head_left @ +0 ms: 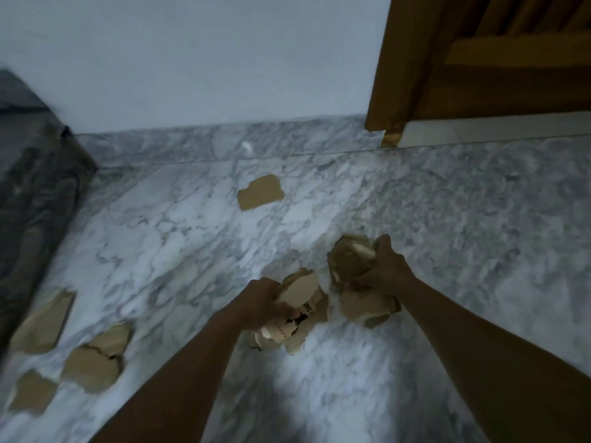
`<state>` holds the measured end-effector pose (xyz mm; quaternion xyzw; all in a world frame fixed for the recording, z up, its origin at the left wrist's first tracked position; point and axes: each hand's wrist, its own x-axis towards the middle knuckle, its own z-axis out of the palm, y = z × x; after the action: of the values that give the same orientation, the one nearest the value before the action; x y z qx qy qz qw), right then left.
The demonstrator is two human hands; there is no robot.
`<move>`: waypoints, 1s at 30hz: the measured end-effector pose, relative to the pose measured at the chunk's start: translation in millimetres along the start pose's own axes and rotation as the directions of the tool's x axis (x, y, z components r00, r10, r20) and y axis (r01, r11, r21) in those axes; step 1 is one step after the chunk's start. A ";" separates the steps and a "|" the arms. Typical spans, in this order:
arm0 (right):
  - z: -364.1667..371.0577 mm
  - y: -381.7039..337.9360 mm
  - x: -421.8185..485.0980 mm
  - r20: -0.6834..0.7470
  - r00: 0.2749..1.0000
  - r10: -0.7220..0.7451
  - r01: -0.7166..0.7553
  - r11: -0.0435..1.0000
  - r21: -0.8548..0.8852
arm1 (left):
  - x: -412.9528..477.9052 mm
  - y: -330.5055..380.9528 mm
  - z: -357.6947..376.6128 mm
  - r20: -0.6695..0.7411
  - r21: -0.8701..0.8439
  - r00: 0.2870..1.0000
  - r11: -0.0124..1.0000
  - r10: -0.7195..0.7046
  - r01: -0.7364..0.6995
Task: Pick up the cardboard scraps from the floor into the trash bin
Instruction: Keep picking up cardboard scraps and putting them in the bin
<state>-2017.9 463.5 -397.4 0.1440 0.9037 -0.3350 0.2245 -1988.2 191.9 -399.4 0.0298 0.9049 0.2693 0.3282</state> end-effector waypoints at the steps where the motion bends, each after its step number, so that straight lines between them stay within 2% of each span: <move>1: 0.1 -18.6 1.1 0.001 1.000 -0.026 0.026 1.000 0.002 | -6.0 -6.9 -7.6 -0.016 -0.023 1.000 1.000 -0.014 0.014; 5: 2.8 -111.1 9.8 0.021 0.987 -0.162 0.163 0.970 -0.180 | -27.5 -41.3 -56.0 -0.120 -0.082 0.990 0.995 -0.072 0.062; 9: 8.0 -203.8 11.9 0.051 0.978 -0.202 0.208 0.931 -0.299 | -47.0 -78.7 -120.6 -0.194 -0.074 0.976 0.993 -0.104 0.091; 14: 29.1 -289.1 20.1 0.181 0.941 -0.285 0.338 0.786 -0.519 | -53.1 -115.3 -184.0 -0.229 -0.079 0.963 0.989 -0.139 0.124; 19: 42.1 -302.3 67.0 0.232 0.952 -0.199 0.303 0.706 -0.640 | -11.6 -116.8 -204.3 -0.180 -0.032 0.975 0.991 -0.130 0.127; 23: 51.2 -290.5 111.9 0.234 0.951 -0.202 0.307 0.710 -0.634 | 23.4 -129.5 -190.5 -0.159 -0.045 0.974 0.987 -0.159 0.154; 27: 61.6 -276.3 145.0 0.296 0.915 -0.272 0.399 0.703 -0.588 | 43.6 -141.9 -172.5 -0.198 -0.123 0.961 0.977 -0.195 0.173; 30: 62.5 -280.3 162.6 0.419 0.869 -0.263 0.477 0.671 -0.568 | 48.4 -151.4 -158.4 -0.208 -0.186 0.949 0.962 -0.236 0.198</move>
<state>-2253.2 233.7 -369.7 -0.1855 0.9268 -0.0538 0.3222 -2104.2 -0.2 -402.8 -0.1283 0.9093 0.3061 0.2510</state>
